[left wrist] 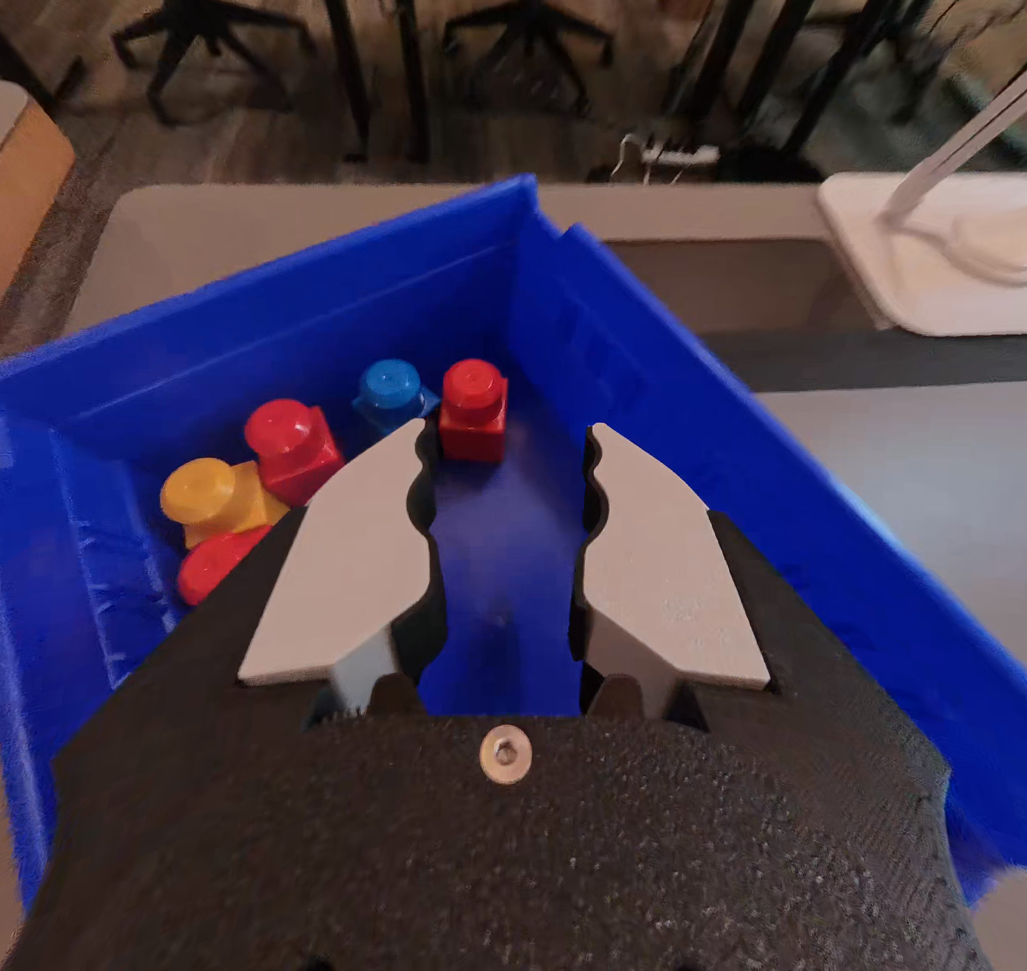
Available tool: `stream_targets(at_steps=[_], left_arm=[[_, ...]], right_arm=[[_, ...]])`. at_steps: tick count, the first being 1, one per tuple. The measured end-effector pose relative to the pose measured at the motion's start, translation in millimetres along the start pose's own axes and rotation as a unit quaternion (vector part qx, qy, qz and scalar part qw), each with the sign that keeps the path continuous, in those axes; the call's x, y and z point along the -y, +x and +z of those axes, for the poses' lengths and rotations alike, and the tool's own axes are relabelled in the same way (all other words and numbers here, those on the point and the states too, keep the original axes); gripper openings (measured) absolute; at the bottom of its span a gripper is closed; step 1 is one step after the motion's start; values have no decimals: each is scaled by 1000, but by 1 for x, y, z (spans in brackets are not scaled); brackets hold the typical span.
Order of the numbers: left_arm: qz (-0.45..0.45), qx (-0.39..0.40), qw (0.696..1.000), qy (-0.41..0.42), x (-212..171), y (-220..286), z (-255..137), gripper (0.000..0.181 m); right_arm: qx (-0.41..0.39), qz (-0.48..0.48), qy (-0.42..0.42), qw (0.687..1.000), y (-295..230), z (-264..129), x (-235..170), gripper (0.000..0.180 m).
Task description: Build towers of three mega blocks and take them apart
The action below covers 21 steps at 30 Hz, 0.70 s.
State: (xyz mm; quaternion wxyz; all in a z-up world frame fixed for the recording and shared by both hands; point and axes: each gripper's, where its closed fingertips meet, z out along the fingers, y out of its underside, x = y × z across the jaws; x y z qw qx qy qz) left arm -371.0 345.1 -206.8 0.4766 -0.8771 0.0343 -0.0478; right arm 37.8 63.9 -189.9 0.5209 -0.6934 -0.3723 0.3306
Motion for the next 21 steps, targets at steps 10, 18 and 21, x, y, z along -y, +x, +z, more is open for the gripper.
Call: stream_targets(at_steps=[10,18,21], left_arm=[[60,61,992,-93,-34,-16,72,37],[126,3,991,50,38,29,4,36],[181,-85,970,141,77,100,-71,36]], right_arm=[[3,14,-6,1000,3,3,-6,32],[2,7,-14,1000,3,2,-9,32],[14,6,-29,999,1,5,-13,35]])
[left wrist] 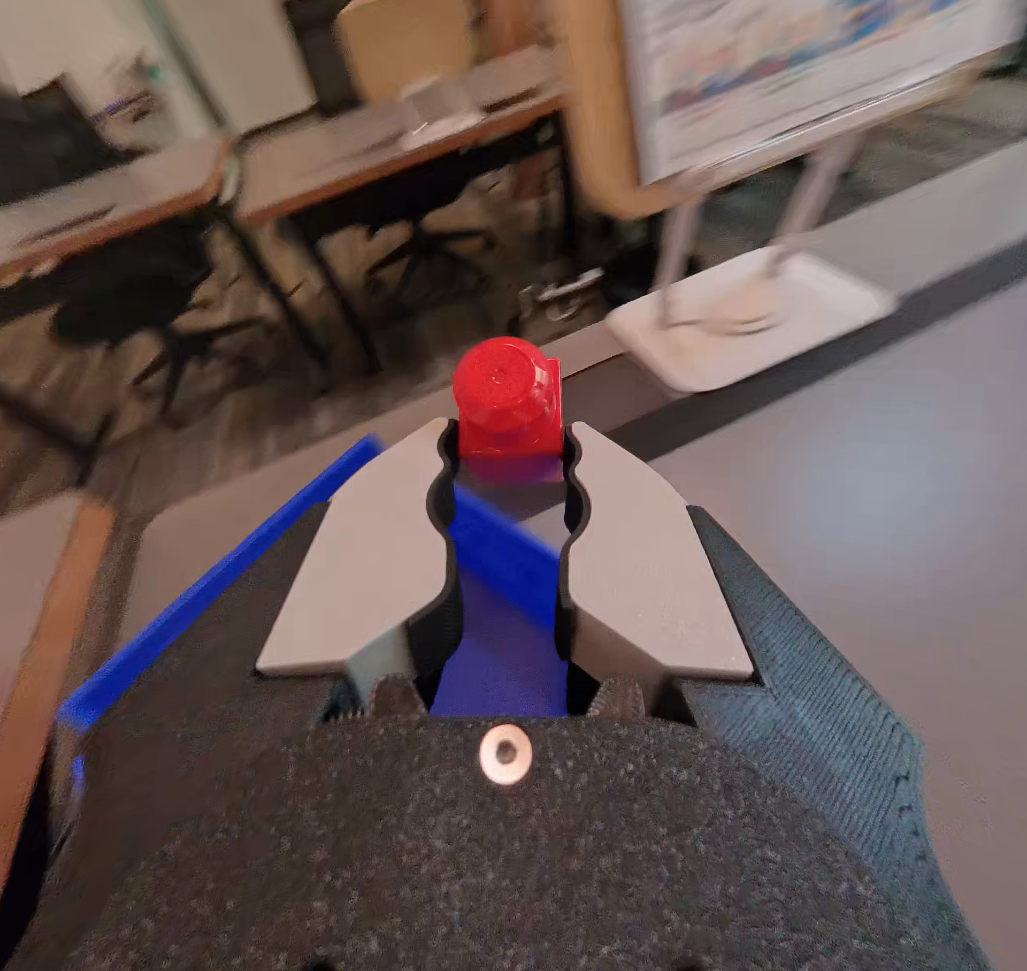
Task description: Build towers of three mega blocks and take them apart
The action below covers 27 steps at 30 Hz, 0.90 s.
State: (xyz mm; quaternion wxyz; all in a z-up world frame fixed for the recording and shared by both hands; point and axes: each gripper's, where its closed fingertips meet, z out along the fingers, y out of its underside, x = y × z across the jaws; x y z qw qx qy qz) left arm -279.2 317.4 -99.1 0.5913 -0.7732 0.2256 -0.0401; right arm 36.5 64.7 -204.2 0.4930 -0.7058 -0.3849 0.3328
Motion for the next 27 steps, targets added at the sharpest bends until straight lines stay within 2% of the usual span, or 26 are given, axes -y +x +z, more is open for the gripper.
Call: stream_targets(at_steps=[2,4,8,11,14,17,18,19,23,27], left_arm=[[35,-130,991,22,29,78,-32,36],[74,-255,964,16,31,160,-64,36],[123,-414,902,-9,-11,292,-111,36],[139,-474,868,-40,-46,350,-128,36],[147,-504,848,-67,-66,371,-133,36],[133,-513,844,-84,-73,375,-131,36],[131,-515,843,-85,-75,376,-131,36],[130,-514,844,-82,-76,376,-131,36],[138,-507,845,-96,-87,377,-127,36],[177,-510,833,-124,-102,385,-130,36]], right_arm=[[20,-2,-20,1000,-4,2,-6,40],[55,-7,-41,998,-13,2,-13,44],[97,-58,-93,989,-28,-2,-31,52],[95,-97,-139,981,-30,7,-52,58],[95,-131,-181,970,-31,25,-70,62],[105,-153,-222,957,-30,44,-82,64],[117,-150,-224,956,-32,48,-82,57],[121,-151,-224,955,-32,50,-81,40],[136,-146,-225,954,-41,50,-79,38],[131,-133,-236,954,-48,50,-77,38]])
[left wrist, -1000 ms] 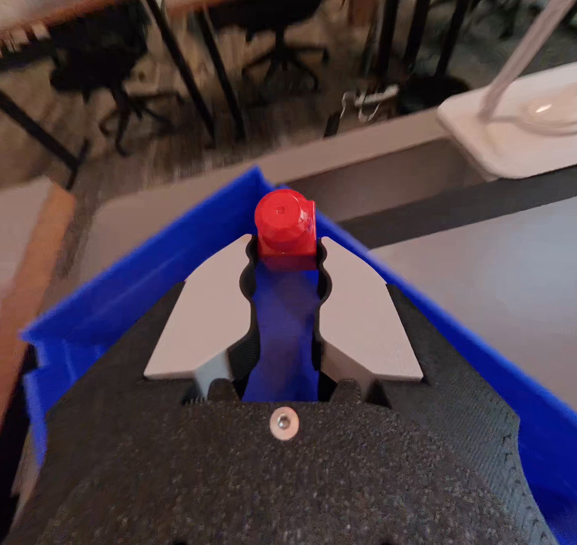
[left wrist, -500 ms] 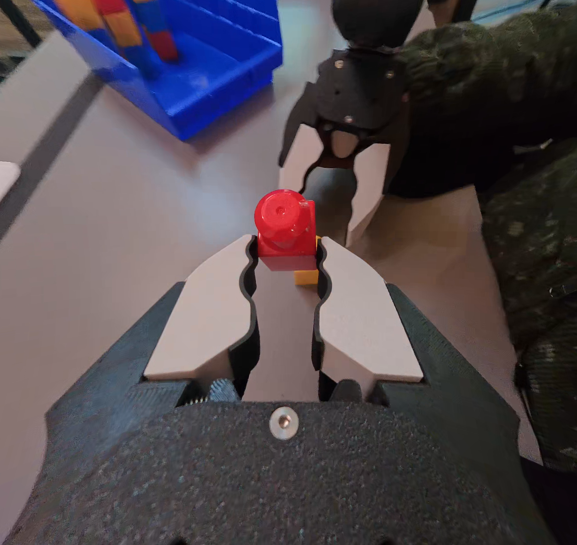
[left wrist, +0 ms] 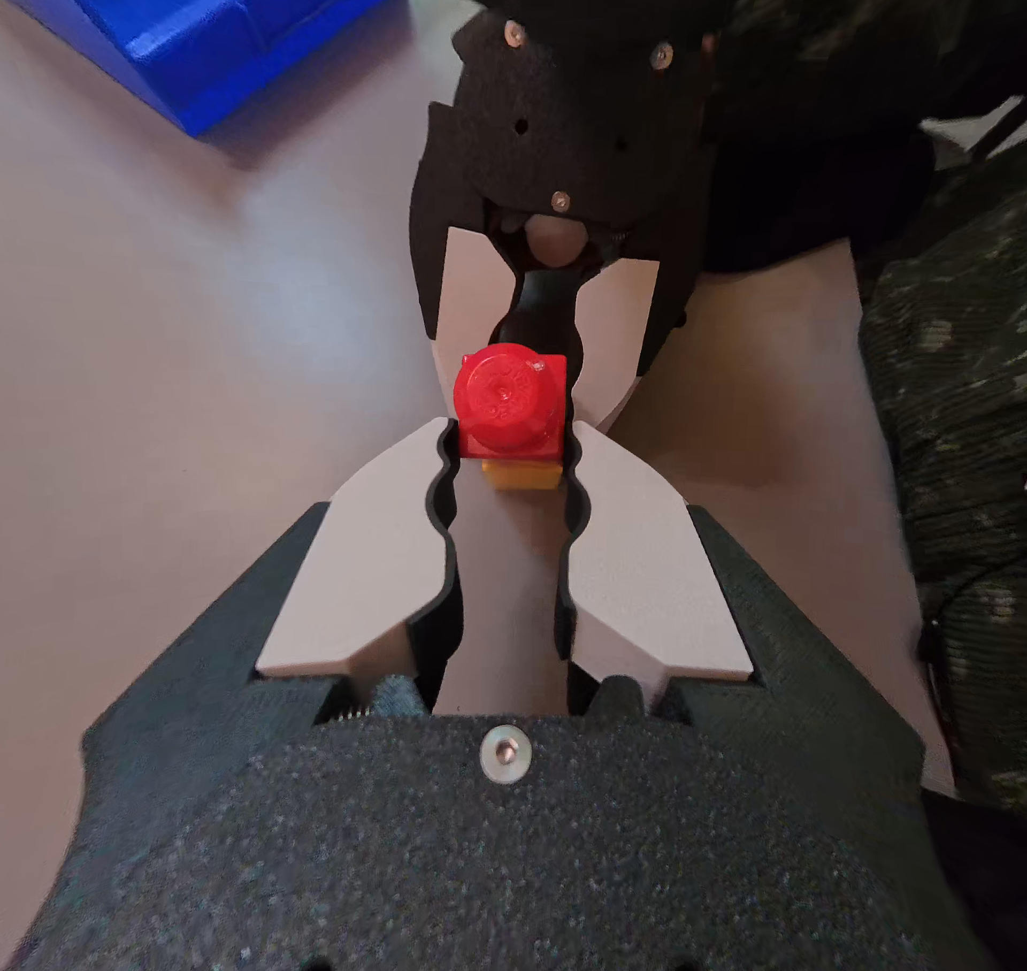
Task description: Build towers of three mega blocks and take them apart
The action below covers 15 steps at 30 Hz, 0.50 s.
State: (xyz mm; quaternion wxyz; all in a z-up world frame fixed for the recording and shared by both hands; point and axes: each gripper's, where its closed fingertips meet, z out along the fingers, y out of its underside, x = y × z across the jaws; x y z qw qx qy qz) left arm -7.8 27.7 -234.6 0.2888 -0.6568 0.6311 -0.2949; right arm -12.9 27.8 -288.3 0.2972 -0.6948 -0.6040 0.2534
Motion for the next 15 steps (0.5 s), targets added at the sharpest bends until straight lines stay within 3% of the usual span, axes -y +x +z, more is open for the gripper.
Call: stream_targets(at_steps=[9,15], left_arm=[[10,-7,998,-55,-7,9,1,36],[15,-16,999,-41,-7,8,-1,36]], right_arm=[[-19,1,-37,999,-8,5,-2,37],[-12,22,-35,999,-9,6,-1,37]])
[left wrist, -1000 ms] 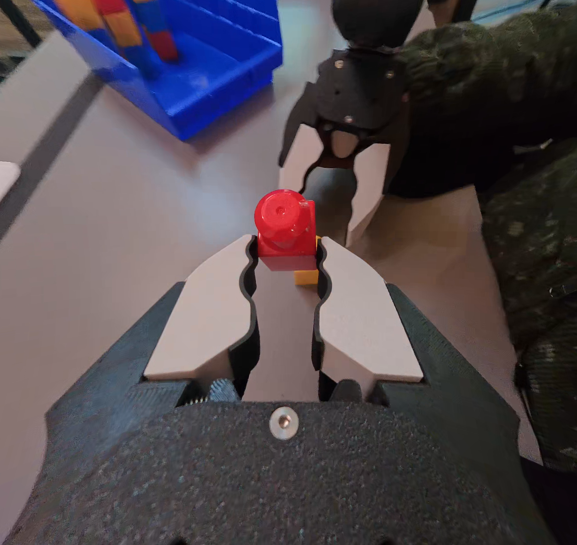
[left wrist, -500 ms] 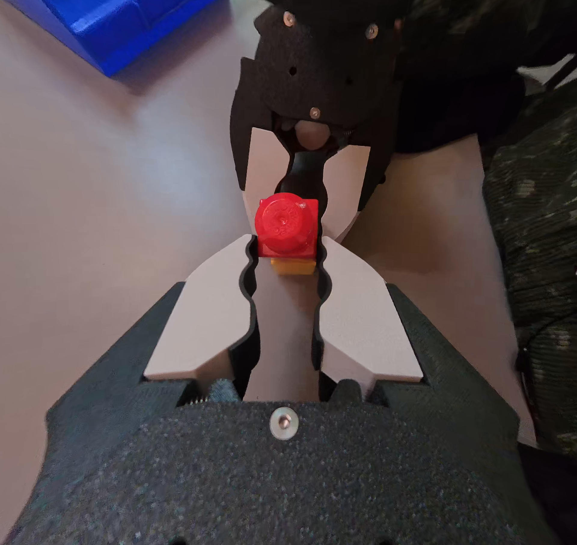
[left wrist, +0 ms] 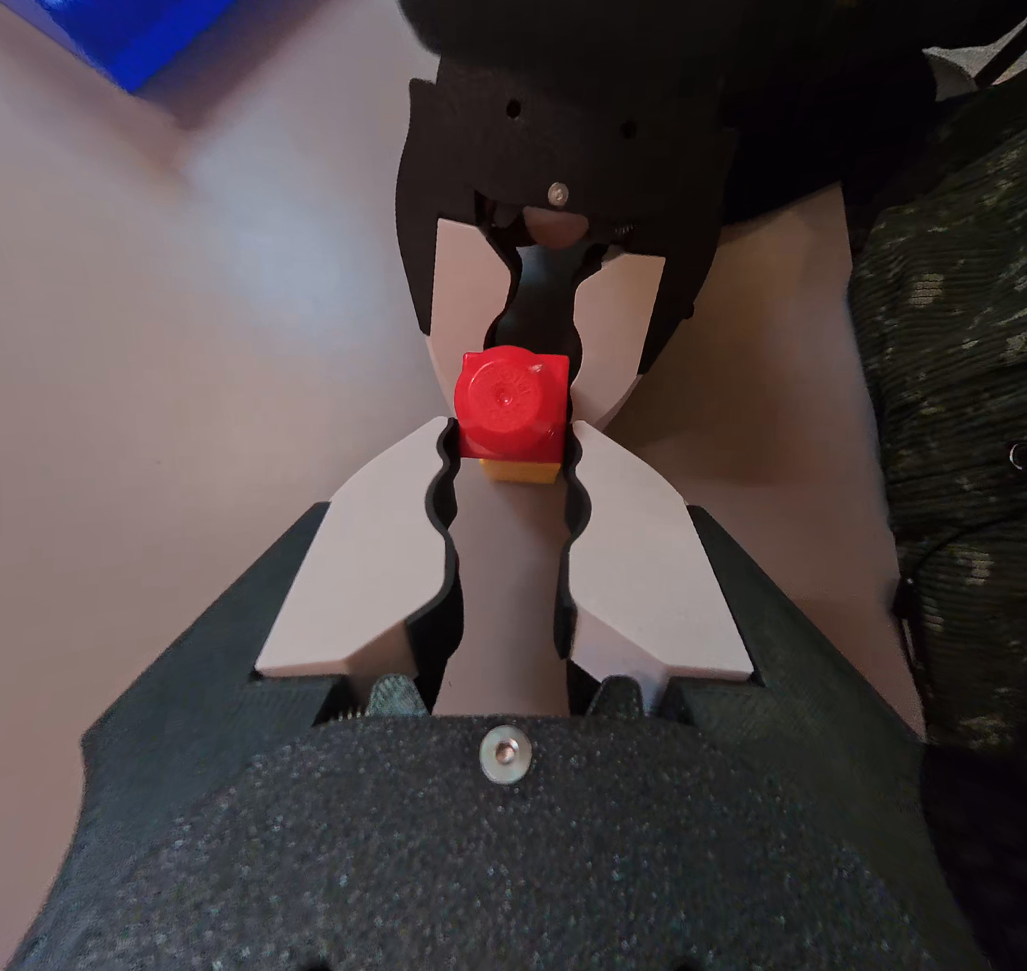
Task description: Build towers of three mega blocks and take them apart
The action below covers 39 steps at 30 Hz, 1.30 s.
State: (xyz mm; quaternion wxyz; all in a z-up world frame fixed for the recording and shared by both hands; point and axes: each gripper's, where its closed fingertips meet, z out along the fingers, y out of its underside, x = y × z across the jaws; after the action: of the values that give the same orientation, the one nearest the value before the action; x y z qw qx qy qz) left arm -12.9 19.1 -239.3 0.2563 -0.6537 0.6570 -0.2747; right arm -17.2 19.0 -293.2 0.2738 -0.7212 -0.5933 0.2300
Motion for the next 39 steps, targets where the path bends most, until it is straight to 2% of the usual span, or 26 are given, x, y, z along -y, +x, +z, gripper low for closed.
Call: stream_targets(at_steps=[4,6,8,9,10,16,22,34,39], left_arm=[[18,5,998,55,7,-1,-2,36],[15,4,996,84,15,-1,-4,44],[27,2,993,115,25,3,-6,44],[33,11,993,115,25,2,-5,34],[42,14,993,111,24,3,-3,33],[50,16,997,57,19,6,2,33],[52,-13,992,111,19,6,2,33],[89,-26,985,146,17,11,0,33],[85,-44,977,190,18,11,-2,33]], right_arm=[[-5,11,2,1000,1,-1,2,37],[-11,9,3,1000,2,-1,2,37],[-11,8,-2,1000,2,0,0,37],[-9,8,0,1000,1,0,0,37],[-8,7,-1,1000,1,0,0,37],[-22,-11,-5,1000,0,2,1,37],[-9,3,12,1000,-1,1,2,37],[1,-7,31,999,-5,1,3,36],[1,-5,35,999,-6,1,3,37]])
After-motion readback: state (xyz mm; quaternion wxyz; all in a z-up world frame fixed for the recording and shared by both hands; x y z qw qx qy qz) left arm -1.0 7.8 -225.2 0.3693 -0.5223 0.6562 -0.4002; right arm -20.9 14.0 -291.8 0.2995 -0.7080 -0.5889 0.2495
